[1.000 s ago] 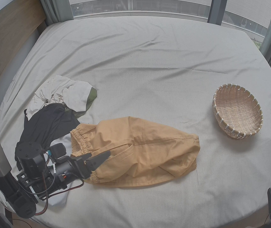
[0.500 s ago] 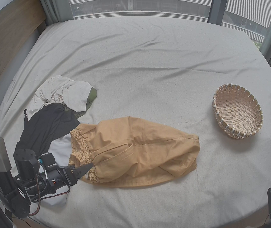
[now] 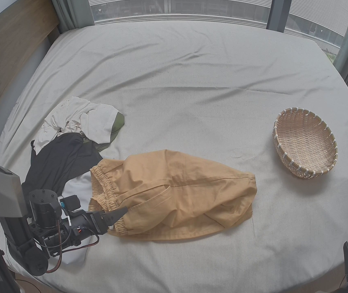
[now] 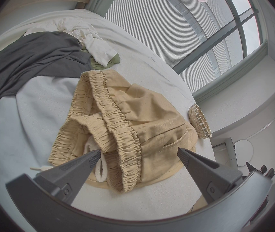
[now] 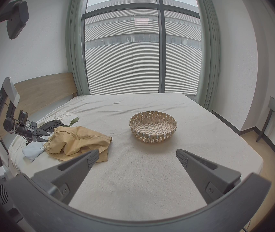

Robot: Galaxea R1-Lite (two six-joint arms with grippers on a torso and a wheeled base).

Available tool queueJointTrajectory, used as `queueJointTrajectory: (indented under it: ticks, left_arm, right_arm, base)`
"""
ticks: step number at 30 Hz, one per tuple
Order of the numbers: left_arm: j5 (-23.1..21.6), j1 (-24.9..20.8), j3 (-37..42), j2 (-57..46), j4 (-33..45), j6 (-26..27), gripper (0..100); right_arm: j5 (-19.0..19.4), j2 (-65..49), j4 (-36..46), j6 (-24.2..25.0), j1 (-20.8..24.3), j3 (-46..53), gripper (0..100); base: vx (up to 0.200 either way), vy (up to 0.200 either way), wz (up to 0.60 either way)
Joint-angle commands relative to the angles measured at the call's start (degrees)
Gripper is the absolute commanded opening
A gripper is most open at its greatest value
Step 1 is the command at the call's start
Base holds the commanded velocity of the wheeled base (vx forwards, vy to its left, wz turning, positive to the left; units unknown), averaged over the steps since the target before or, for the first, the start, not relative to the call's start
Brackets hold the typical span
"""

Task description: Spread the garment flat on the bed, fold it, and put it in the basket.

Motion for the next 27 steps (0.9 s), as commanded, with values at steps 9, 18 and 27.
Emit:
queueJointTrajectory:
  ticks: [9, 18, 27]
  left_arm:
    - [0.37, -3.89, -2.28, 1.83, -0.01, -0.71, 100]
    - [0.45, -4.59, -3.24, 1.65, -0.01, -0.71, 100]
    - [0.45, -5.56, -7.46, -1.78, -0.01, -5.54, 100]
  right_arm:
    - [0.01, -0.57, 0.02, 0.02, -0.01, 0.92, 100]
    - [0.01, -0.57, -0.06, 0.02, -0.01, 0.92, 100]
    - [0.01, -0.57, -0.06, 0.11, -0.01, 0.92, 100]
  base:
    - [0.0, 0.0, 0.0]
    - [0.0, 0.0, 0.0]
    - [0.0, 0.0, 0.0]
